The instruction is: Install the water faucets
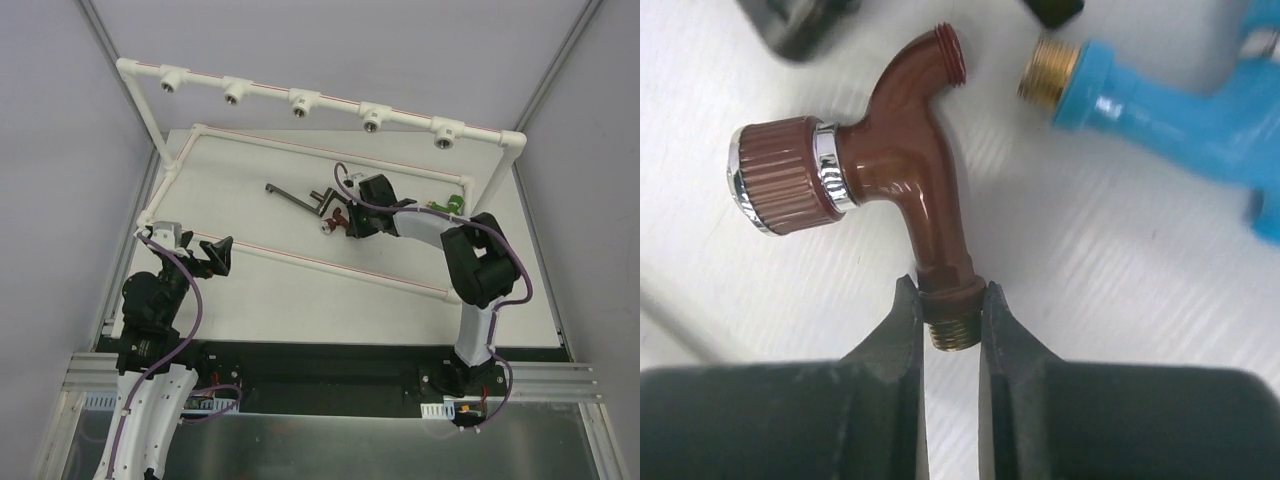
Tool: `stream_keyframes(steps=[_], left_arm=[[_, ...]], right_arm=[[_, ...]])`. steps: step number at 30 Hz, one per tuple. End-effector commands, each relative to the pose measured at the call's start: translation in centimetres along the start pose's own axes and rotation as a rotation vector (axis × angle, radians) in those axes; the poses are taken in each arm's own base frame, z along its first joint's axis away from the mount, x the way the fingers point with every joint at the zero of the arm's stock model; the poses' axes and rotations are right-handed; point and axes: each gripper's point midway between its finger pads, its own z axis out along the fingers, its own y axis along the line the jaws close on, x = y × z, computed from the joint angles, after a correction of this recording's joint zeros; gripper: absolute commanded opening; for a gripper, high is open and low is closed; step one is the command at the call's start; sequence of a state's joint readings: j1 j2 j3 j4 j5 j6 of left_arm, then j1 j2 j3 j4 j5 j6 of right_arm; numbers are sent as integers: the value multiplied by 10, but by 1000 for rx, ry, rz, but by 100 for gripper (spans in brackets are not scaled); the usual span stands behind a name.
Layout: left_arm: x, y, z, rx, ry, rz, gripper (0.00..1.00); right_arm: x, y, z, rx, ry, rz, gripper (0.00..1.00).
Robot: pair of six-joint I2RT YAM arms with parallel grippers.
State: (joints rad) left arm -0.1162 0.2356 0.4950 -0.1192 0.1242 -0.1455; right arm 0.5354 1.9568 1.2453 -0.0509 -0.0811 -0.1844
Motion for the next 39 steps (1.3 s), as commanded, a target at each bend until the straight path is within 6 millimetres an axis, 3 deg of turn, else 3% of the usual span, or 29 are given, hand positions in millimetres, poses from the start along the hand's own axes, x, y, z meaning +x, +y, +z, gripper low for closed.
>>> stream_keyframes(steps=[1, 5, 9, 14, 20, 25, 29, 35, 39], left_arm=[[-16, -11, -1, 59, -30, 28, 99], [-16, -31, 2, 186, -18, 70, 99], [-7, -65, 8, 410, 81, 102, 99], [-23, -108, 11, 654, 143, 104, 99], [-20, -162, 17, 850, 109, 377, 99], [-11, -193, 17, 995, 96, 490, 99], [5, -205, 14, 1103, 43, 635, 99], [-1, -229, -10, 1295, -64, 696, 99], [-1, -239, -15, 1344, -66, 690, 99]], right_arm=[[-3, 25, -46, -101, -12, 30, 2], [-6, 49, -86, -214, -37, 62, 2], [-2, 71, -123, -333, -49, 64, 2], [5, 105, -172, -545, -77, 44, 2], [18, 130, -218, -718, -102, -16, 2], [32, 134, -241, -759, -100, -64, 2], [36, 141, -257, -809, -113, -90, 2], [43, 150, -265, -844, -83, -137, 2], [47, 164, -275, -911, -68, -190, 2]])
